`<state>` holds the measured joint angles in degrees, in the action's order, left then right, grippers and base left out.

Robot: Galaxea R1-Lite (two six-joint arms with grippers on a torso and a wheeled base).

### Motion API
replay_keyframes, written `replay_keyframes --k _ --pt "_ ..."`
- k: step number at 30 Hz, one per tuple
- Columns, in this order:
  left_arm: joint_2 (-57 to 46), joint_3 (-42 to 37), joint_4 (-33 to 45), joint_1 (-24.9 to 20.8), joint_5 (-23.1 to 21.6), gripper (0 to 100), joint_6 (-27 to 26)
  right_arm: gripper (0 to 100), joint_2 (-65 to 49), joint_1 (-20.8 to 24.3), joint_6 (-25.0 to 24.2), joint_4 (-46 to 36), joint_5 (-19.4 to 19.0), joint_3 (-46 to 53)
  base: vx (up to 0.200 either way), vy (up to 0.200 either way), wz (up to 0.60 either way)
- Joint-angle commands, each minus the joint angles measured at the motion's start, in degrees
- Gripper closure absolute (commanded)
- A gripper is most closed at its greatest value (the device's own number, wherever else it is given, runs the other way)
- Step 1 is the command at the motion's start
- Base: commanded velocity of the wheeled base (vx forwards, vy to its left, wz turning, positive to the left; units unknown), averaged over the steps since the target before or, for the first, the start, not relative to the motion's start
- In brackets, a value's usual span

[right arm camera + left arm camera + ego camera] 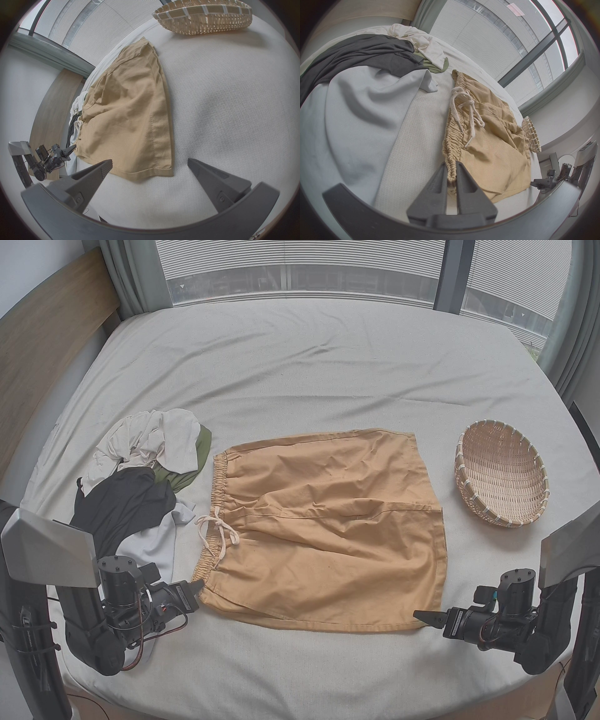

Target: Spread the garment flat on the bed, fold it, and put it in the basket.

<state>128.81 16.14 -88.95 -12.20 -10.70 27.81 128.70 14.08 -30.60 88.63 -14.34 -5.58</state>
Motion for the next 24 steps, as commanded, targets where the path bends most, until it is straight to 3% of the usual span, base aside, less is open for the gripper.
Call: replay_keyframes --k 1,5,6,24 --pt "-0.31 0.12 -0.08 0.16 -0.02 100 -0.03 0 1.56 -0.98 0.01 -0.03 0.1 -0.66 0.0 0.0 0.0" --pt "-0.31 0.21 -0.08 0.34 0.07 100 -0.21 0 1.65 -0.98 0.01 -0.03 0.19 -1.01 0.0 0.0 0.0" --pt "-0.31 0.21 -0.08 0.43 0.07 100 -0.21 100 1.65 -0.98 0.01 -0.03 0.19 -1.1 0.0 0.0 0.0" --pt "-0.13 0.3 0.01 0.6 0.07 100 -0.3 100 -0.02 -1.86 -0.08 -0.12 0.01 0.13 0.0 0.0 0.0"
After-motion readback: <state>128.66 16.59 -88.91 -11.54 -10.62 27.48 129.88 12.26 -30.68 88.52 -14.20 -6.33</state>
